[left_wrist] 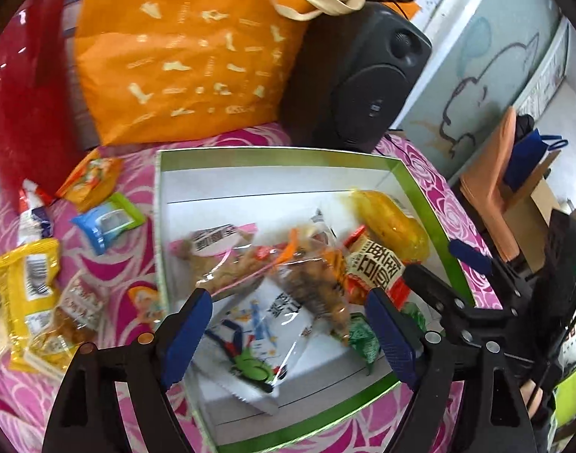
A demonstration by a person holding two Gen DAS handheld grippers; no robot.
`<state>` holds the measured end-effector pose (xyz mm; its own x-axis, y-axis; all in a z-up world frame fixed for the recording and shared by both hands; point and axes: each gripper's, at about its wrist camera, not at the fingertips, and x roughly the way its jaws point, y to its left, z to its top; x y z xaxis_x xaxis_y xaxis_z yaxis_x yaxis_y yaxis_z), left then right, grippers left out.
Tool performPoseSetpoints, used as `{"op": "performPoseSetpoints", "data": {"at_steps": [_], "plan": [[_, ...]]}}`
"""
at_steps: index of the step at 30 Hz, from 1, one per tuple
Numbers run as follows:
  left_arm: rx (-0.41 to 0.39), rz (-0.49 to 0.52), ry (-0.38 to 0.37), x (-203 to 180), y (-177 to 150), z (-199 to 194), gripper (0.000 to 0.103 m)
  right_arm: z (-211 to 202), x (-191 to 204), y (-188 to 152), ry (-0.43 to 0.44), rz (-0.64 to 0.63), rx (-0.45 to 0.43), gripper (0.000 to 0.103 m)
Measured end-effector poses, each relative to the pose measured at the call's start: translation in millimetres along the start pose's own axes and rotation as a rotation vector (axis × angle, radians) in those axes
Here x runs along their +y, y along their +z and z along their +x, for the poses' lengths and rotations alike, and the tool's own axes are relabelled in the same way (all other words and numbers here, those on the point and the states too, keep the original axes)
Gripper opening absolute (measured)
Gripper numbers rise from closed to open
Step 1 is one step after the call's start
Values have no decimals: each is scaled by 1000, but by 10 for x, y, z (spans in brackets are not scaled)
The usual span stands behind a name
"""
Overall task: Organize snacks
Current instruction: 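Carry both bags into the green box and open both tools, then grasp the yellow chip bag with the left tool while the right tool grasps the brown pastry bag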
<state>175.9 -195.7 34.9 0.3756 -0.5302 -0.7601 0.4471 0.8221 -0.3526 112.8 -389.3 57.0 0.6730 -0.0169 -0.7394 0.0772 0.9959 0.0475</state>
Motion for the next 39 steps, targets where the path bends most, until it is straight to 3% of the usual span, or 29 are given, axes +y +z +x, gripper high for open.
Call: {"op": "performPoseSetpoints", "data": {"at_steps": [11,25,34,39], "plan": [[-87,-48,112,359,-285,-673,85,-429,553,-18,109,-40,-40,102],[-147,-280,268,1536,-1008,-1436,85,-439,1952,-334,342,-265,65,102],[-165,-321,280,1995,-1104,-1596,85,-165,2574,-474,434,-316,152,102],[-160,-305,239,2057,-1013,-1533,85,113,2744,-399,404,-300,177,102]]}}
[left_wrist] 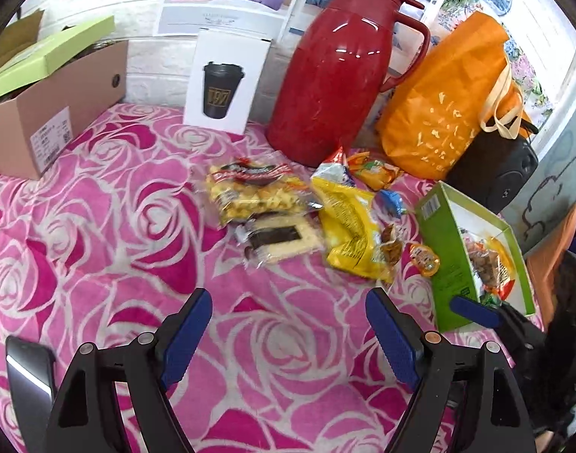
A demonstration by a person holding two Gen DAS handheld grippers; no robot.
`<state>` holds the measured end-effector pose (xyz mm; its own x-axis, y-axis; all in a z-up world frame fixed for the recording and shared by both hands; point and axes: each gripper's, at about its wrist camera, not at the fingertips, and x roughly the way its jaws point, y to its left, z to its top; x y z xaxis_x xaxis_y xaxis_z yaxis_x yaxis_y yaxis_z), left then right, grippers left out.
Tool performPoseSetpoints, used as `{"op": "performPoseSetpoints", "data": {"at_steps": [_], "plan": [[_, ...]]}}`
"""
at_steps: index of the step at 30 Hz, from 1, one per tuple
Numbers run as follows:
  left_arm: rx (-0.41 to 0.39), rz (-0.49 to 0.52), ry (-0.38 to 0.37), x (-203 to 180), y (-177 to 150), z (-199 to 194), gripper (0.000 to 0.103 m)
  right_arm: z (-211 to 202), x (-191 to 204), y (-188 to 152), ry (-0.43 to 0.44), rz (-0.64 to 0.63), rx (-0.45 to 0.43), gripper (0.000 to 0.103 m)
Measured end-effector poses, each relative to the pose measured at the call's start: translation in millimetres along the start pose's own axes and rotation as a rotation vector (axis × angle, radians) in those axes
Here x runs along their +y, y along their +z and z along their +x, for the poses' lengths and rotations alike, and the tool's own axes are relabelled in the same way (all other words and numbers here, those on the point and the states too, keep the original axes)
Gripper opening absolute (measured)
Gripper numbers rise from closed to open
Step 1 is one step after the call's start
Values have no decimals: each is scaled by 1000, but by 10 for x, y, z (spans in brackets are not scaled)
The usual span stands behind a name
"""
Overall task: Organize snacks
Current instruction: 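Grasp the yellow chip bag with the left tool while the right tool grasps the brown pastry bag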
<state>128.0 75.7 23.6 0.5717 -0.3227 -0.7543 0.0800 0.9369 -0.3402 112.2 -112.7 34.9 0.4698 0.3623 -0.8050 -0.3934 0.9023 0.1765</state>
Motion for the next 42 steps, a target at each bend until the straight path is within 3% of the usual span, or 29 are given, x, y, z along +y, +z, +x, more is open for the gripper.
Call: {"op": "performPoseSetpoints", "data": {"at_steps": [6,10,13,15,16,17,19,24,28,31,34,36,40,42], "plan": [[-2,61,-51,-179,232,163,84,430,-89,210,-122,-10,26,92],[16,67,-57,-181,354,298,70,690,-236,287,-170,19,47,92],[49,58,-64,-154,419,453,67,830,-326,313,-182,43,64,91],[69,54,-89,-163,443,544,67,839,-387,267,-182,71,74,70],[78,52,-105,-181,444,581,67,778,-389,243,-185,62,51,49],[86,54,-124,-218,446,627,67,744,-388,229,-175,64,48,39],[97,63,-132,-302,457,717,67,614,-383,167,-114,71,45,28],[124,77,-155,-517,484,951,67,315,-257,-74,-52,45,53,24],[160,97,-90,-627,489,1227,68,126,-233,-340,-11,65,77,14],[167,83,-86,-643,481,1350,68,40,-334,-489,17,138,81,13],[178,110,-95,-682,424,1349,50,-18,-386,-542,9,156,71,16],[186,131,-95,-708,401,1312,47,-51,-396,-542,25,162,57,18],[189,163,-134,-733,281,1096,44,-119,-390,-529,48,159,28,41],[168,185,-114,-716,217,948,44,-107,-370,-491,50,161,25,46]]}}
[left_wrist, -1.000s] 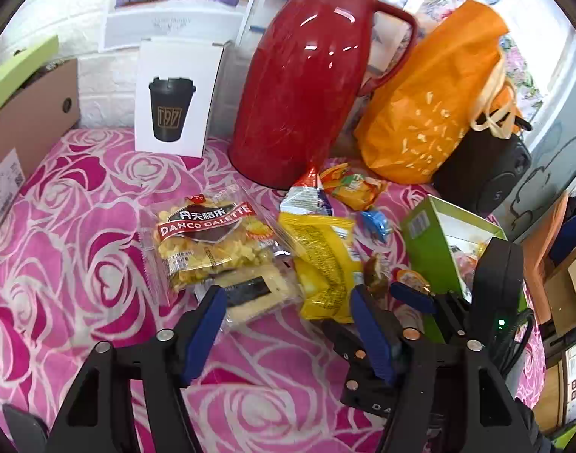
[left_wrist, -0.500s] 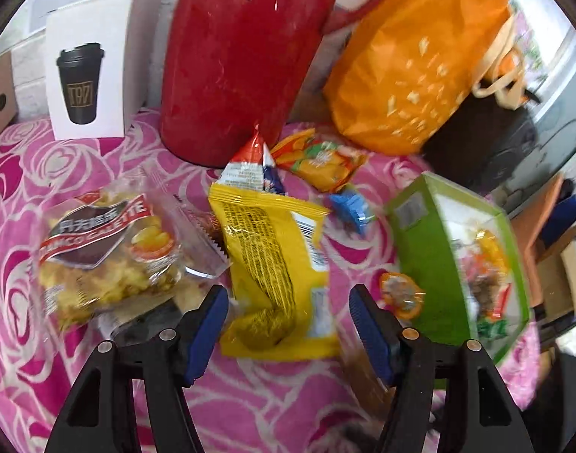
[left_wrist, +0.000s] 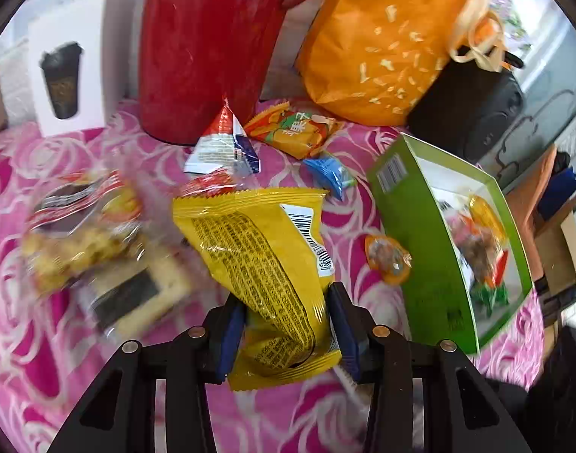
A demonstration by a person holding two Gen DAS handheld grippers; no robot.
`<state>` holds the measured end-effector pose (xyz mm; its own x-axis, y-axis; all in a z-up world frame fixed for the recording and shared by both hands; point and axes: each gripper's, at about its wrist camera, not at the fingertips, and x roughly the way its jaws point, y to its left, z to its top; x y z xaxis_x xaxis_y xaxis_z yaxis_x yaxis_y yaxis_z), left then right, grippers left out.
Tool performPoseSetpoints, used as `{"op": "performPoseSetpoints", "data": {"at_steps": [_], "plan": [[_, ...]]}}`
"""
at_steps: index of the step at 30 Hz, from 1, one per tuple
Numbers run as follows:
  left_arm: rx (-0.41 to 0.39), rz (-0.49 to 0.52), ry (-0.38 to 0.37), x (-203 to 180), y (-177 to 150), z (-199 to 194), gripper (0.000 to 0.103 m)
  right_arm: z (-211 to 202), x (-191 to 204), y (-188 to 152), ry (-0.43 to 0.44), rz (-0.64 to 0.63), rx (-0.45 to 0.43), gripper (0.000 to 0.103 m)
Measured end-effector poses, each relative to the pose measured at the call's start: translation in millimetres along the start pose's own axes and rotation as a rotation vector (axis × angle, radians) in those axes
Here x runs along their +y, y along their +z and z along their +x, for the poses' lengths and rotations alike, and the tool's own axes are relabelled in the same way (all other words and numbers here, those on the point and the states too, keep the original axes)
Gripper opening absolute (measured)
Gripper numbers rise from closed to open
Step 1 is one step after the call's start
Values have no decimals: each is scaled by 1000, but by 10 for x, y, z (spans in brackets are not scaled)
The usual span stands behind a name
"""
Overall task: Organize snacks
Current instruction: 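Grasp the yellow chip bag with the left tool while the right tool grasps the brown pastry bag, then carry both bags over the green box and open both tools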
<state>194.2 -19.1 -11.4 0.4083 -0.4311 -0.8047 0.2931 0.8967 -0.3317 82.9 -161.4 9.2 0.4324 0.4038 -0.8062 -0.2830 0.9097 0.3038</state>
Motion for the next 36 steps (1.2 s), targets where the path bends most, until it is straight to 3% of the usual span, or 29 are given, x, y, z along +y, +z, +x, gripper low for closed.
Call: {"op": "performPoseSetpoints", "data": {"at_steps": [10,16,17,18,19,28,36], "plan": [[6,-80,73,426,-662,-487,44,187,-84,76,-16,28,4,48],[-3,-192,41,616,-774,-465,47,169,-3,93,-32,11,-27,48],[-11,-194,43,611,-768,-451,46,200,1,112,-40,2,-31,46],[-14,-193,46,606,-762,-437,46,220,-2,110,-62,-6,-31,38],[-13,-191,46,587,-756,-435,45,236,-11,113,-71,-7,-28,27],[-107,-119,11,259,-682,-848,43,-179,93,82,-14,-11,-112,27],[-176,-24,-78,-321,-326,-1023,43,-822,-92,151,-76,18,-269,27]]}}
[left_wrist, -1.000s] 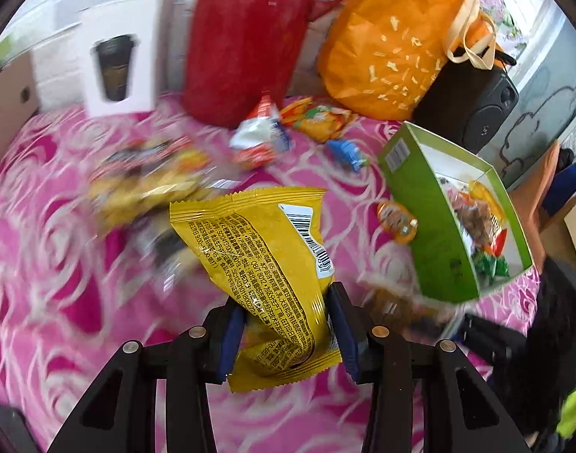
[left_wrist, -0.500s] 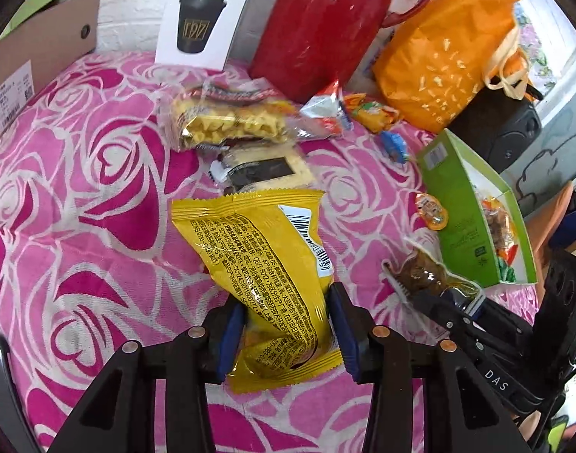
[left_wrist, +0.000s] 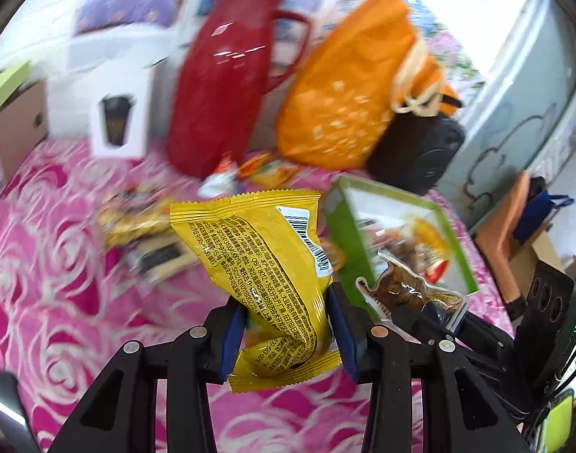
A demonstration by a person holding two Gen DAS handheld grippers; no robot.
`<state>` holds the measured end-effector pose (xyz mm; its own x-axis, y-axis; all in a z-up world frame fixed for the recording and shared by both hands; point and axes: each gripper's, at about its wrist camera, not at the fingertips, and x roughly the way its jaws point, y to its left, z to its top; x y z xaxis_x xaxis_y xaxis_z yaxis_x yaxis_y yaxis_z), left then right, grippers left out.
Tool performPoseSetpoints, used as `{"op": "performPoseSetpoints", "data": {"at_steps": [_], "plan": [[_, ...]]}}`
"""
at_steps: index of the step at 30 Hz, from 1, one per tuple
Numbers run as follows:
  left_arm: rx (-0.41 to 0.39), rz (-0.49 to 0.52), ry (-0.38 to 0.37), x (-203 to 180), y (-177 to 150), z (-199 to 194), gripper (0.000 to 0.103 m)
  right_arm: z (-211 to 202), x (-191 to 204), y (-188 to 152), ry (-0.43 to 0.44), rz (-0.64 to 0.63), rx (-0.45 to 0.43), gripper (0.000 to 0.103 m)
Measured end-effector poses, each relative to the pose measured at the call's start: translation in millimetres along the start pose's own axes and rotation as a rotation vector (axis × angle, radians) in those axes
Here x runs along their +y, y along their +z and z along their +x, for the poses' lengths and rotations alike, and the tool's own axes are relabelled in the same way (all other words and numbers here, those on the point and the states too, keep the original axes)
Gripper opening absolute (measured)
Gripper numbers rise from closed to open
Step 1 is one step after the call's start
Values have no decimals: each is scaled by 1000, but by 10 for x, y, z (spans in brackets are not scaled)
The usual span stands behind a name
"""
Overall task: Organize snacks
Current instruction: 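Carry both bags over the green box and open both tools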
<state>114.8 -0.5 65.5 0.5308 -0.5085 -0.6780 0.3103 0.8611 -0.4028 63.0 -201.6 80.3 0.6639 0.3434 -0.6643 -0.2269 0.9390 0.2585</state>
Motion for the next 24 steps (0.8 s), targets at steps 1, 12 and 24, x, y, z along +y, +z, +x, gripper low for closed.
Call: {"op": "performPoseSetpoints", "data": {"at_steps": [1,12,24], "plan": [[-3,13,-11,-74,35,14,43,-97,-98,28,-28,11,-23,27],[66,148,-110,-1065,297,736,43,-554,-1187,-28,-296,149,-75,27],[156,204,-98,-1383,286,1277,43,-347,-1569,51,-282,169,-80,27]]}}
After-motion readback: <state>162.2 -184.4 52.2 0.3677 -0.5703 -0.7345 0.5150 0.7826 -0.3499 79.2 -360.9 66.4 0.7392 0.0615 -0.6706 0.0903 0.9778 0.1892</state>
